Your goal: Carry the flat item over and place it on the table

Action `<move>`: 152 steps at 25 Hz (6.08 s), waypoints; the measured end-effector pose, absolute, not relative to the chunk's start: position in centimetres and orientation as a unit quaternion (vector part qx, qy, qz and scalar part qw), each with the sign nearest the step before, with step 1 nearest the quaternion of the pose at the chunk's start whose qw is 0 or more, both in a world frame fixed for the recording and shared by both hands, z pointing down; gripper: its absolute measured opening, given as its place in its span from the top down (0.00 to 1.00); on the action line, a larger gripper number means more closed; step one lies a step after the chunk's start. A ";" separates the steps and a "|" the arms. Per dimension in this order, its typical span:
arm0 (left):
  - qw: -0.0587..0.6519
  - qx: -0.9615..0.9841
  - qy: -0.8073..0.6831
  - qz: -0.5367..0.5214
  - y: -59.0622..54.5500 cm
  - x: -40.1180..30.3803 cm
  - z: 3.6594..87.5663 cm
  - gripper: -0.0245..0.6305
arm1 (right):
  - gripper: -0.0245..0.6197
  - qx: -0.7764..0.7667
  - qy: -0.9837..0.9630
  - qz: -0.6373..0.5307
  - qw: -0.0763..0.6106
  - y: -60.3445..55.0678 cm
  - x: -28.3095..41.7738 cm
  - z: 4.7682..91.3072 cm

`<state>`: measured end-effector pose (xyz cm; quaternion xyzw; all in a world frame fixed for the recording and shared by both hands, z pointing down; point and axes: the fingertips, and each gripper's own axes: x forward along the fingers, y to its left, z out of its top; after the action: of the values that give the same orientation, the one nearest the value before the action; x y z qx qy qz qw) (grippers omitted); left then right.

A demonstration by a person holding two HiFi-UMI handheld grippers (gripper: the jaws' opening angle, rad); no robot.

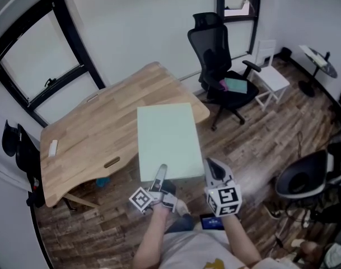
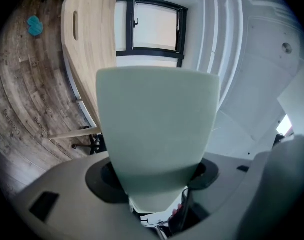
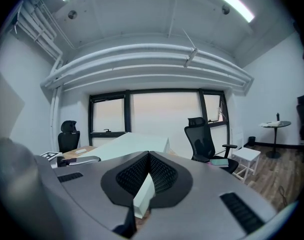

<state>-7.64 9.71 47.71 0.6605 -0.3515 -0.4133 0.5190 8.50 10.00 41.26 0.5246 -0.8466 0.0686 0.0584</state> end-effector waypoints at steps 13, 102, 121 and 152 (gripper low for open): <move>0.547 0.647 -0.341 -0.407 -1.7 -7.5 50.4 0.52 | 0.96 0.536 -0.837 0.064 0.089 -2.2 8.3 42.9; 0.620 0.609 -0.315 -0.382 -16.0 -6.4 58.9 0.52 | 0.96 0.545 -0.806 0.160 0.166 -15.8 8.0 53.6; 0.630 0.593 -0.325 -0.381 -16.1 -4.8 61.5 0.52 | 0.96 0.532 -0.805 0.183 0.187 -15.8 9.4 56.1; 0.631 0.560 -0.350 -0.407 -16.7 -4.3 63.6 0.52 | 0.96 0.521 -0.807 0.197 0.194 -15.8 9.8 57.5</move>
<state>-4.34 -16.68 63.65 0.5598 -0.3499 -0.4073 0.6312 9.84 -15.76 57.50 0.5214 -0.8073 0.1968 0.1940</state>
